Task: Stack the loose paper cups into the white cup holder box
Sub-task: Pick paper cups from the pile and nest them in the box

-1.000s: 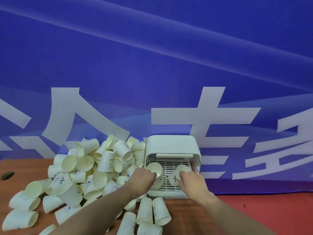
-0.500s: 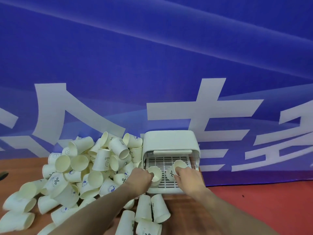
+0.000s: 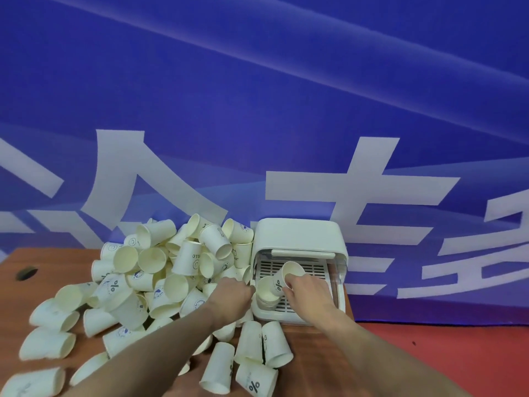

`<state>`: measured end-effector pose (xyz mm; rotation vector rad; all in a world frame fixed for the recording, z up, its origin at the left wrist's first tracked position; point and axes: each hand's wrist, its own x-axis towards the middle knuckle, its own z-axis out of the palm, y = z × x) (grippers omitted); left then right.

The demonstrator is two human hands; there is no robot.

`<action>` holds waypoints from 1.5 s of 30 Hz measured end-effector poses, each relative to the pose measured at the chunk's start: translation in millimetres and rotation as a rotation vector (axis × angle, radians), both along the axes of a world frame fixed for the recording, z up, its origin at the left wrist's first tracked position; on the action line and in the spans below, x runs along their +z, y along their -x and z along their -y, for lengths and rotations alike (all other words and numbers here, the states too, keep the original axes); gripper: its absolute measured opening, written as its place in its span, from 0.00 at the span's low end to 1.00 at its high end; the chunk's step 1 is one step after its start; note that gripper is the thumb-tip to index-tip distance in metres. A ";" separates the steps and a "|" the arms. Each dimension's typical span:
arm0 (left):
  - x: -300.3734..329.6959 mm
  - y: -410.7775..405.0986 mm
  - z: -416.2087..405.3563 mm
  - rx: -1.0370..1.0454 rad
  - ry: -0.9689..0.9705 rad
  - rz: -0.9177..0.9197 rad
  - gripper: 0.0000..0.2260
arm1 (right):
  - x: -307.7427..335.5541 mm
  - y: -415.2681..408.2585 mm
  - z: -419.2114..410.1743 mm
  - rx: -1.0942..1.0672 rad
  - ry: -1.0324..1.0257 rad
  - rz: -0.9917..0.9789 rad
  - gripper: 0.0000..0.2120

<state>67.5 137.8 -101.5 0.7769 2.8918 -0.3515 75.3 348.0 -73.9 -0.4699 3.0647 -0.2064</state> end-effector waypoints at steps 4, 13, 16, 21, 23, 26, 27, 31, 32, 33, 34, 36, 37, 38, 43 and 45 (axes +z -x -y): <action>0.6 -2.3 11.0 0.028 0.022 0.001 0.10 | -3.3 2.1 10.7 0.029 -0.020 -0.001 0.11; -12.7 3.5 30.1 0.096 0.005 0.013 0.12 | -15.9 9.6 25.4 0.137 -0.216 0.049 0.09; -22.1 4.8 33.7 0.117 0.007 0.032 0.12 | -20.6 12.7 29.4 0.148 -0.264 0.086 0.08; -31.3 4.6 34.8 0.125 0.029 0.069 0.13 | -31.0 19.1 34.3 0.135 -0.282 0.132 0.07; -31.5 5.0 35.9 0.120 0.035 0.070 0.13 | -33.9 21.3 35.5 0.133 -0.276 0.150 0.06; -31.8 5.8 36.5 0.115 0.037 0.076 0.13 | -35.2 22.6 35.7 0.126 -0.265 0.156 0.06; -31.2 5.7 36.2 0.115 0.039 0.082 0.13 | -35.0 22.7 35.6 0.123 -0.260 0.152 0.07; -29.1 4.3 34.4 0.112 0.041 0.084 0.13 | -32.0 19.9 33.6 0.119 -0.252 0.133 0.08; -29.2 3.8 33.8 0.111 0.044 0.081 0.13 | -31.4 18.3 32.5 0.117 -0.253 0.130 0.08; -28.9 2.7 32.7 0.105 0.034 0.084 0.13 | -31.2 16.6 31.3 0.114 -0.253 0.125 0.08; -27.4 0.7 31.0 0.093 0.037 0.092 0.13 | -31.6 14.8 30.0 0.110 -0.249 0.120 0.07; -25.6 -4.3 26.4 0.060 0.059 0.125 0.12 | -33.7 11.0 27.2 0.101 -0.234 0.108 0.07; -25.2 -8.1 23.6 0.031 0.047 0.136 0.12 | -35.1 8.6 25.6 0.097 -0.224 0.101 0.08; -23.7 -13.4 20.6 0.002 0.045 0.157 0.11 | -36.7 6.2 24.0 0.096 -0.214 0.096 0.09; -30.1 -40.6 2.4 -0.090 0.086 0.210 0.08 | -39.4 -11.2 19.7 0.099 -0.170 0.101 0.09; -36.8 -52.0 -4.4 -0.093 -0.001 0.185 0.12 | -42.0 -19.9 20.2 0.101 -0.166 0.125 0.08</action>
